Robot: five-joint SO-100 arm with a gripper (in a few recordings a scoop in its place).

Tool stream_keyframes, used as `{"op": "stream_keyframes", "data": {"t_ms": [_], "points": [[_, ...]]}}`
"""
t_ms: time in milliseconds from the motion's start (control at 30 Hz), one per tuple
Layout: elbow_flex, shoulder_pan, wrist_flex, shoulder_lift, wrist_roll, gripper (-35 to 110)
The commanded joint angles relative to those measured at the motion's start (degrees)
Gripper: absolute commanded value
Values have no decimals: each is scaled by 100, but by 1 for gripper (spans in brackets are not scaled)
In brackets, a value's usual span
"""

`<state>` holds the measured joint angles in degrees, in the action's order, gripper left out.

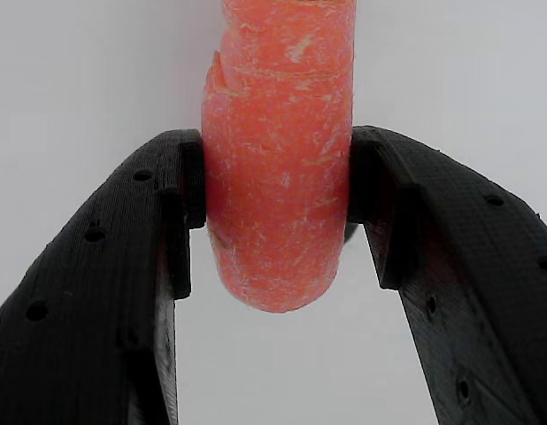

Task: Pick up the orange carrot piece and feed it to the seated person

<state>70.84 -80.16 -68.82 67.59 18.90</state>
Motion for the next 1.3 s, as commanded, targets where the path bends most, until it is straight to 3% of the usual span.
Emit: {"op": "stream_keyframes", "data": {"t_ms": [0, 433, 1267], "points": [[-826, 79, -44, 844, 53, -2], [-2892, 888, -44, 817, 308, -2], [-3911, 3217, -44, 870, 5063, -2]]}}
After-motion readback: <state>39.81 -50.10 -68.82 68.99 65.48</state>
